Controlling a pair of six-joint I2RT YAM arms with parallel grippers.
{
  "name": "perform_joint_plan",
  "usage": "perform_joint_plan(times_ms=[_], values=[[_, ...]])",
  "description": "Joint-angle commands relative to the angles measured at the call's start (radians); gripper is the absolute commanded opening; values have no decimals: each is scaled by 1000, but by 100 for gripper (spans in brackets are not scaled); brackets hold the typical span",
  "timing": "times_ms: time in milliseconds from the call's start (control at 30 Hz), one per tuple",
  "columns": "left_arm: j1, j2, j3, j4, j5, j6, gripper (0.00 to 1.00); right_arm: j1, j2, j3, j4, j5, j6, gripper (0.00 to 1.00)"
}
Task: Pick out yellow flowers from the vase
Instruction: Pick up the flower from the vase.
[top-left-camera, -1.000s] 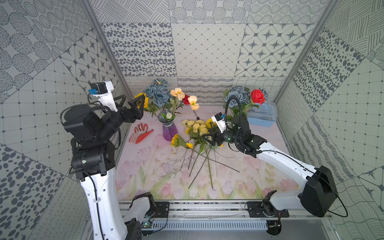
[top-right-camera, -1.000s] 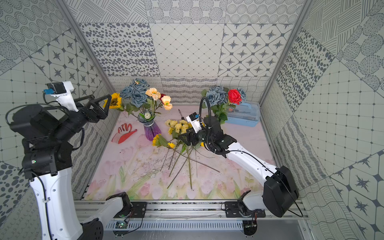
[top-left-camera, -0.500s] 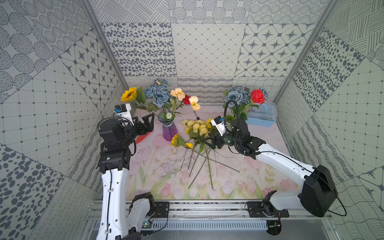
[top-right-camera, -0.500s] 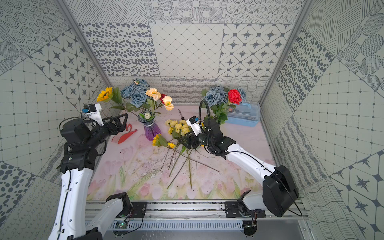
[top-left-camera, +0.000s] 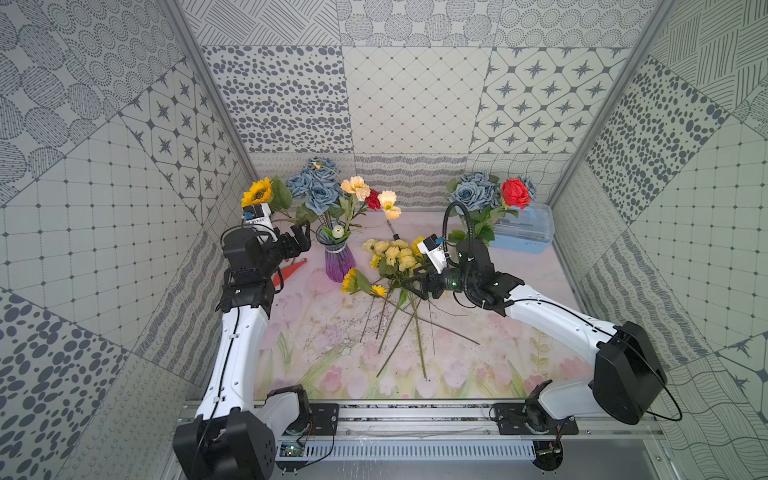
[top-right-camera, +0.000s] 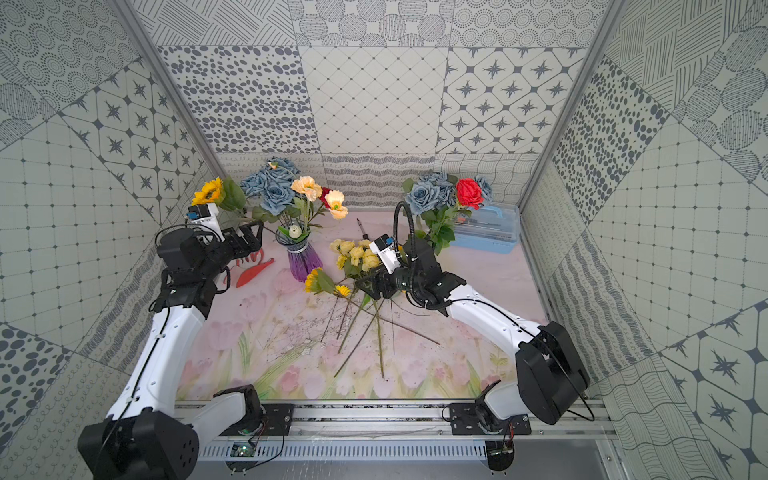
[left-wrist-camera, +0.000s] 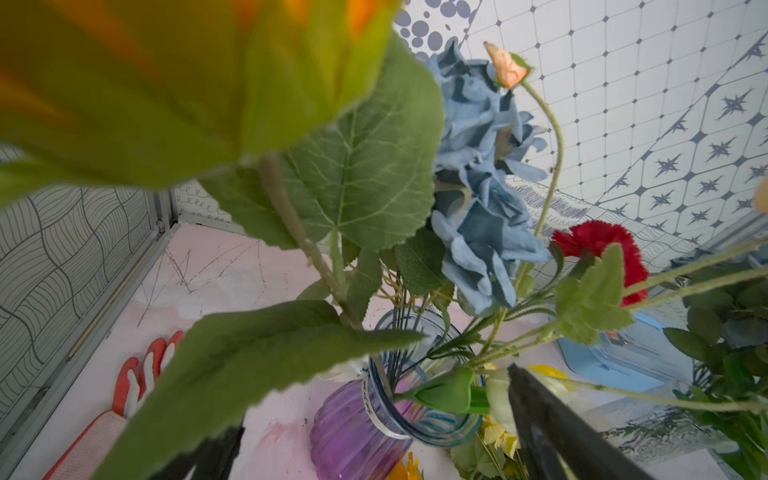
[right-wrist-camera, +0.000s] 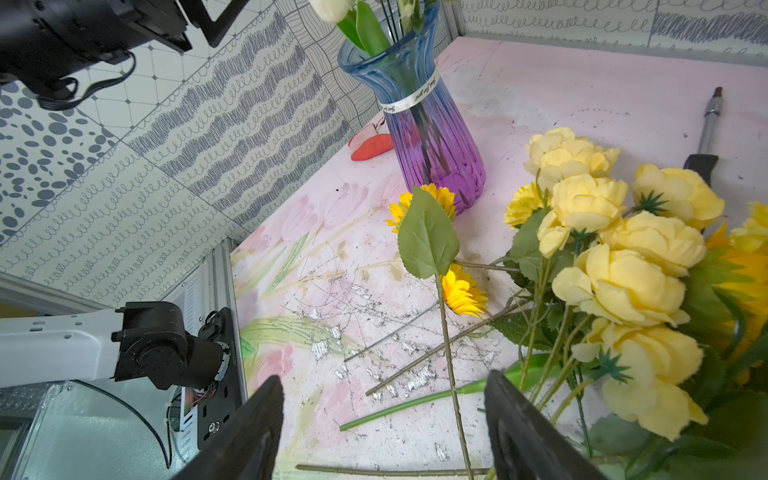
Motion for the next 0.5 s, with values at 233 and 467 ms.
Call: perform_joint_plan(times_ms=[233, 467], values=[[-2, 209, 71, 437, 32, -70, 98, 3, 39, 50, 41, -15, -17, 78], [-1, 257, 89, 520, 84, -130, 82, 2, 43, 56, 33, -5, -21, 74]])
